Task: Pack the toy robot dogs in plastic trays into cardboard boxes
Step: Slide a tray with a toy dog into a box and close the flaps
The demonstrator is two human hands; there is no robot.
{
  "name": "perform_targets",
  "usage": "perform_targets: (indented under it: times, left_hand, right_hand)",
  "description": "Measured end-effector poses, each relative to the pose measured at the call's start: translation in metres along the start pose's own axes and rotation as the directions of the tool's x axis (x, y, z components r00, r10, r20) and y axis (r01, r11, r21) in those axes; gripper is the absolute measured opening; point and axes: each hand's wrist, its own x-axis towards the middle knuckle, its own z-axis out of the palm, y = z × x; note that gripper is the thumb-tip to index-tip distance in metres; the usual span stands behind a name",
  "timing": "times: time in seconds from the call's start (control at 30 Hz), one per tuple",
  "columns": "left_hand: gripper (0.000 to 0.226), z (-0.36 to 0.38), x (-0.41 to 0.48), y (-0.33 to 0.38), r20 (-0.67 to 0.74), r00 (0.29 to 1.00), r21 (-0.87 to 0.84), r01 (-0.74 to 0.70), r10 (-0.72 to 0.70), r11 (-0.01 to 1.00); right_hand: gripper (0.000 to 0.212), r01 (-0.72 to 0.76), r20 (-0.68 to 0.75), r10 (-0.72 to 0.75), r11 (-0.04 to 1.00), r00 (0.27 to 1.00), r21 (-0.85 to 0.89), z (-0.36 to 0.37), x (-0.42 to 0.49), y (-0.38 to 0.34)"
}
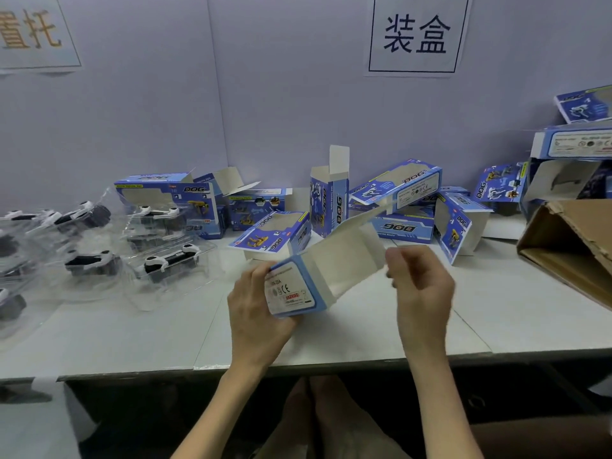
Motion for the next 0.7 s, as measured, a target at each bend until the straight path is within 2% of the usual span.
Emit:
perform_targets:
  times: [0.07,0.1,0.17,0.23,0.3,0.37,0.43,0.47,0.5,0.63,0.7]
  left_hand:
    - [0.076,-0.001,-0.002,0.003,-0.045,0.999,0.118,0.019,-0.014,0.993]
    - [0.076,-0.001,-0.003,0.005,-0.069,0.998,0.175,0.025,-0.013,0.984]
    - [0.076,-0.001,-0.005,0.007,-0.110,0.994,0.276,0.021,0.010,0.961]
    - [0.077,-0.001,-0.005,0.008,-0.130,0.991,0.329,0.018,0.027,0.944]
    - [0.077,0.000,-0.006,0.006,-0.134,0.990,0.348,0.000,0.050,0.938]
    - [0.078,0.001,-0.008,0.006,-0.113,0.989,0.365,-0.044,0.091,0.930]
    - [0.080,0.004,-0.009,0.006,-0.068,0.989,0.383,-0.097,0.132,0.919]
    - [0.081,0.004,-0.010,0.007,-0.047,0.990,0.395,-0.106,0.136,0.912]
    - [0.081,0.004,-0.010,0.007,-0.032,0.992,0.405,-0.098,0.121,0.909]
    - [0.078,0.004,-0.004,0.008,-0.013,1.000,0.430,-0.003,0.009,0.903]
    - [0.082,0.005,-0.003,0.011,0.016,0.999,0.424,0.033,-0.044,0.905]
  right_hand:
    - [0.014,0.021,0.257,-0.013,0.999,0.966,-0.030,0.009,-0.005,-0.007]
    - [0.016,0.045,0.336,-0.020,0.997,0.942,-0.067,0.014,-0.009,-0.007]
    - [0.021,0.040,0.390,0.001,0.995,0.921,-0.097,0.023,-0.016,-0.003]
    - [0.029,0.021,0.344,0.015,0.995,0.939,-0.101,0.030,-0.021,0.006]
    - [0.033,0.070,0.231,-0.041,0.990,0.972,-0.119,0.037,-0.026,0.014]
    - [0.034,0.168,0.044,-0.162,0.964,0.986,-0.205,0.045,-0.034,0.022]
    - [0.039,0.271,-0.091,-0.327,0.885,0.941,-0.378,0.056,-0.048,0.032]
    - [0.045,0.300,-0.096,-0.379,0.842,0.920,-0.447,0.062,-0.056,0.036]
    - [0.054,0.298,-0.062,-0.371,0.826,0.927,-0.479,0.069,-0.064,0.039]
    - [0.080,0.217,0.120,-0.181,0.817,0.976,-0.534,0.077,-0.071,0.040]
    - [0.081,0.156,0.093,-0.126,0.861,0.988,-0.484,0.074,-0.066,0.031]
